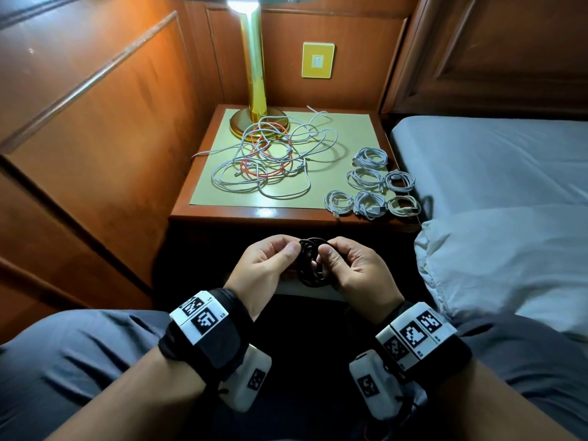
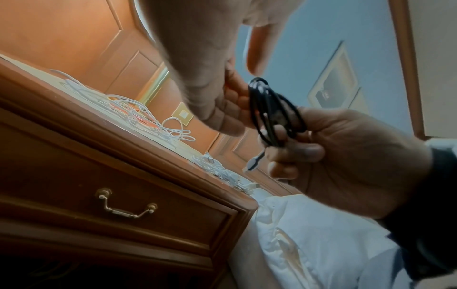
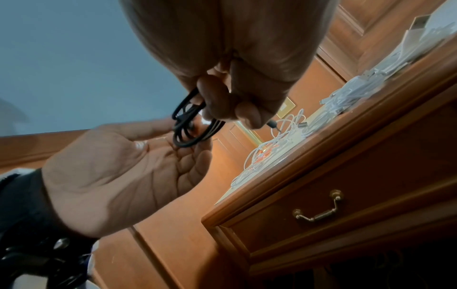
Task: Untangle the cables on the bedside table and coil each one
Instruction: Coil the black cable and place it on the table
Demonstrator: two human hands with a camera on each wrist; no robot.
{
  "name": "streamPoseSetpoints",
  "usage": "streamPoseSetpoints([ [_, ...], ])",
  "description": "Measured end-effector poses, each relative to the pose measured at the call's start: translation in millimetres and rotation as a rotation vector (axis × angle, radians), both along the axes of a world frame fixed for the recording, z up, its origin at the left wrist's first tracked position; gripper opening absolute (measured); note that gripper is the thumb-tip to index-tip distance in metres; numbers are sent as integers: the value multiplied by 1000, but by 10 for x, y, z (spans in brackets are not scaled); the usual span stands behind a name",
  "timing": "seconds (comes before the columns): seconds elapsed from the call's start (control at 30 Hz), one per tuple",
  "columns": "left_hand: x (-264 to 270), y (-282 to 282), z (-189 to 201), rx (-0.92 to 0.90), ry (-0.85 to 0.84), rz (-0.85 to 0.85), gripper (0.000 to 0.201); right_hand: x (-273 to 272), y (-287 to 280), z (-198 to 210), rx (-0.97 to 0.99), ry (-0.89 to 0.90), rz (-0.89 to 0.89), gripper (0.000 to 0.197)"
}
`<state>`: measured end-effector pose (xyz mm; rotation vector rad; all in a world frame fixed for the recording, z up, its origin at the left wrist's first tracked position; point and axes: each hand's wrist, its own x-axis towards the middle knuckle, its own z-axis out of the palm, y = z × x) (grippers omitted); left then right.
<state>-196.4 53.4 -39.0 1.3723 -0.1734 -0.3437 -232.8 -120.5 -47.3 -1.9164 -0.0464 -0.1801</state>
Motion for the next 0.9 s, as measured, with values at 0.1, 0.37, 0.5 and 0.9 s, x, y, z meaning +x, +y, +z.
streamPoseSetpoints([
  [0.1,-47,-46,-3,34,-34,-9,22,19,28,-42,29,31,4,24],
  [0.37,20,-11,25,192,-83,-15,30,25,24,-91,-23,20,-36,23],
  [0.5,39,-7,7,301,-103,40,23,18,65,-98,-40,9,-51,20],
  [0.9,99,207,365,-150,-74,167,26,230,448,470,5,-133,-61,16],
])
